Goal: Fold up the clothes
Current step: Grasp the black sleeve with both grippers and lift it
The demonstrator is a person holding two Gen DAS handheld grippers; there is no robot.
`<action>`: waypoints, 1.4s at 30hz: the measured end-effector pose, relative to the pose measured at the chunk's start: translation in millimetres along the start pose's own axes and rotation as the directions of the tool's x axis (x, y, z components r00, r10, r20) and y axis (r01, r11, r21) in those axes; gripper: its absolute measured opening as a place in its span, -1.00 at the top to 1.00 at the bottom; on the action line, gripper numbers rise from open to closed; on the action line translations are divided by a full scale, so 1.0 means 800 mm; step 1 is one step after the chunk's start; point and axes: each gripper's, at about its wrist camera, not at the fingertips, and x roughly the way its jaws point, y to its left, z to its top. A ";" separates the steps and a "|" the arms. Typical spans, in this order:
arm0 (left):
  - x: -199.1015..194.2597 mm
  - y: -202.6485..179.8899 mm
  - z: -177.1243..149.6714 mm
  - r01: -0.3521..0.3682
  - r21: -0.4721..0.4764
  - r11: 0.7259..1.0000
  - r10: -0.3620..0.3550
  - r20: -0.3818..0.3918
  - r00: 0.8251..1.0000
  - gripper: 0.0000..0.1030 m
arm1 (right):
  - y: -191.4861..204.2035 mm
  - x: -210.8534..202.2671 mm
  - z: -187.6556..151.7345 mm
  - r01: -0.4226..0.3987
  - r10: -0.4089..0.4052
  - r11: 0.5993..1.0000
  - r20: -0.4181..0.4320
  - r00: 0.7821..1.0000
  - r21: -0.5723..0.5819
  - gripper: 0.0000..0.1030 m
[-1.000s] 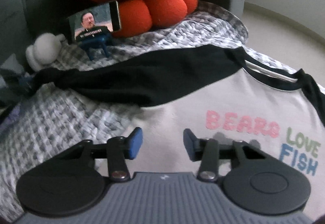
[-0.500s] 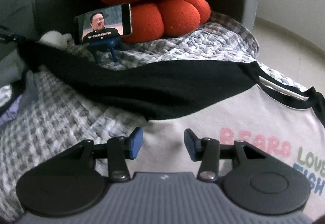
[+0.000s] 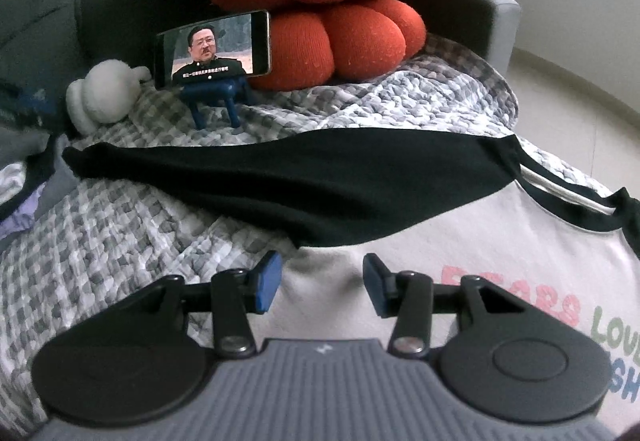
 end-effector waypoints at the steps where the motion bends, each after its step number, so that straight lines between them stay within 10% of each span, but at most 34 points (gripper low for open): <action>1: 0.009 -0.003 -0.002 -0.016 -0.030 0.999 0.015 -0.008 1.000 -0.04 | 0.000 0.000 0.000 -0.001 0.001 1.000 0.001 1.000 0.002 0.06; 13: 0.018 -0.075 -0.067 0.048 -0.369 0.928 -0.007 0.110 0.994 -0.02 | 0.038 0.025 0.013 -0.055 0.071 0.976 0.071 0.995 -0.209 0.06; 19: 0.035 -0.090 -0.075 0.092 -0.434 0.896 -0.037 0.134 0.990 -0.03 | 0.039 0.048 0.020 -0.010 0.019 0.972 0.034 0.999 -0.236 0.84; 30: 0.066 -0.101 -0.076 0.197 -0.562 0.804 -0.096 0.204 0.974 -0.40 | 0.001 0.017 0.012 -0.189 0.197 0.971 0.039 0.980 -0.148 0.84; 36: 0.065 -0.082 -0.082 0.091 -0.599 0.796 0.008 0.160 0.987 -0.05 | 0.003 0.012 0.009 -0.186 0.194 0.953 0.010 0.981 -0.240 0.83; 42: 0.065 -0.048 -0.093 0.024 -0.641 0.767 0.083 0.135 0.987 -0.24 | 0.003 0.007 0.018 -0.226 0.232 0.940 -0.008 0.973 -0.255 0.69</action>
